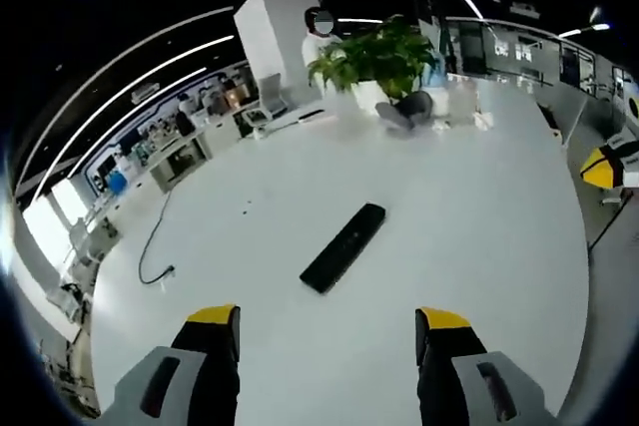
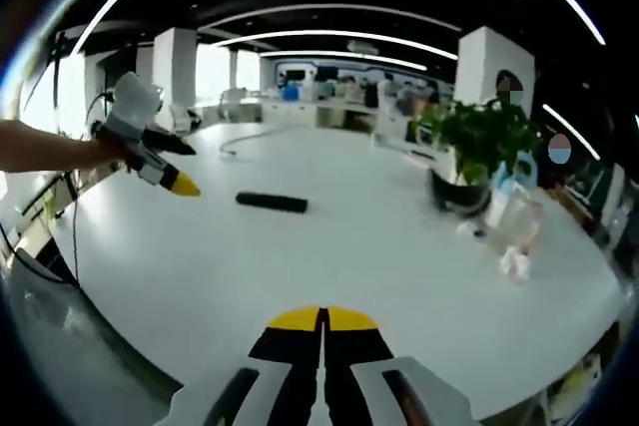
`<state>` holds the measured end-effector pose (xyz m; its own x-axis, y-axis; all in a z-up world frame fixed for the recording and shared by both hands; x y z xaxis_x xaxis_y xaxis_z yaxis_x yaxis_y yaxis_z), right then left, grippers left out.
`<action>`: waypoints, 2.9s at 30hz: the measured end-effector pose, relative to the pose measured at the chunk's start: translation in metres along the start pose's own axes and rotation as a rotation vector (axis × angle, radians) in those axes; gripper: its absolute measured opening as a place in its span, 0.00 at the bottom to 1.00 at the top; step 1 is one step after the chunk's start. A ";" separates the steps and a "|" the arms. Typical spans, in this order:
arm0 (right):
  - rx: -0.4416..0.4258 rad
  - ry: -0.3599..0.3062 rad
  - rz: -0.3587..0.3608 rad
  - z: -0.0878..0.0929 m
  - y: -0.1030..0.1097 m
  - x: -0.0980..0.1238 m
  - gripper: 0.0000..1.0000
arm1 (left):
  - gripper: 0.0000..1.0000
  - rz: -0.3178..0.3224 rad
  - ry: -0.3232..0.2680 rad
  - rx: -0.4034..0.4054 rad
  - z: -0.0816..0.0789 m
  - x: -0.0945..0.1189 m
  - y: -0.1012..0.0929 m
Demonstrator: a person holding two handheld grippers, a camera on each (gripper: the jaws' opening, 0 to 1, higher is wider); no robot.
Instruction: Press the specified remote control buttons in sequence, fully releasing each button before pressing the next.
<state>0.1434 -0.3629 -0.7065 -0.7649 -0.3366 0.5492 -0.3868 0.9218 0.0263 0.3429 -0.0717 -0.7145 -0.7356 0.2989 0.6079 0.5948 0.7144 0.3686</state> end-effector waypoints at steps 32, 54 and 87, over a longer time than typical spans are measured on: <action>-0.056 0.077 -0.084 0.003 0.008 -0.007 0.00 | 0.56 0.140 0.205 -0.373 -0.014 -0.101 0.007; -0.053 0.110 -0.089 0.004 0.008 -0.010 0.00 | 0.50 0.263 0.308 -0.434 -0.044 -0.141 0.008; -0.036 0.143 -0.101 0.007 0.012 -0.012 0.00 | 0.23 0.456 0.446 -0.439 -0.041 -0.154 0.001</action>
<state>0.1441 -0.3493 -0.7184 -0.6410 -0.3990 0.6557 -0.4370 0.8920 0.1156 0.4701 -0.1428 -0.7786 -0.2427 0.1534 0.9579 0.9499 0.2380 0.2025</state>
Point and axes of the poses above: the point that each gripper's makers call its tool centre point, and the gripper's own axes: x roughly backward along the fingers, y roughly to its left, z roughly out of its underside, the point moved 9 cm from there along x, roughly backward along the fingers, and after that the axes turned 10 degrees about -z, right-handed, at the moved point
